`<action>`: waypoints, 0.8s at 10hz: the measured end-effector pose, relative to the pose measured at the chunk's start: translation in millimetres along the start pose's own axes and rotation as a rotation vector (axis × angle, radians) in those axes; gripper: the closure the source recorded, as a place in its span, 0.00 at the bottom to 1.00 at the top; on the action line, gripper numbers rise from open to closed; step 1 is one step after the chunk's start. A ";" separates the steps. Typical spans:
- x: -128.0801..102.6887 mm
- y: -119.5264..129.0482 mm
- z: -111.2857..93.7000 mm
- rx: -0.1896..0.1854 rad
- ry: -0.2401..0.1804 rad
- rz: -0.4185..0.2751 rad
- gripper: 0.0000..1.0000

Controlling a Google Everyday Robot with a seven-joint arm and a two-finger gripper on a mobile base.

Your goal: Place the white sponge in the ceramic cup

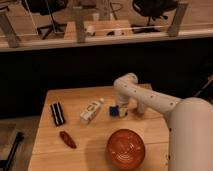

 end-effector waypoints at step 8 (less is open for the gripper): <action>-1.5 -2.3 -21.7 0.024 0.004 -0.031 0.99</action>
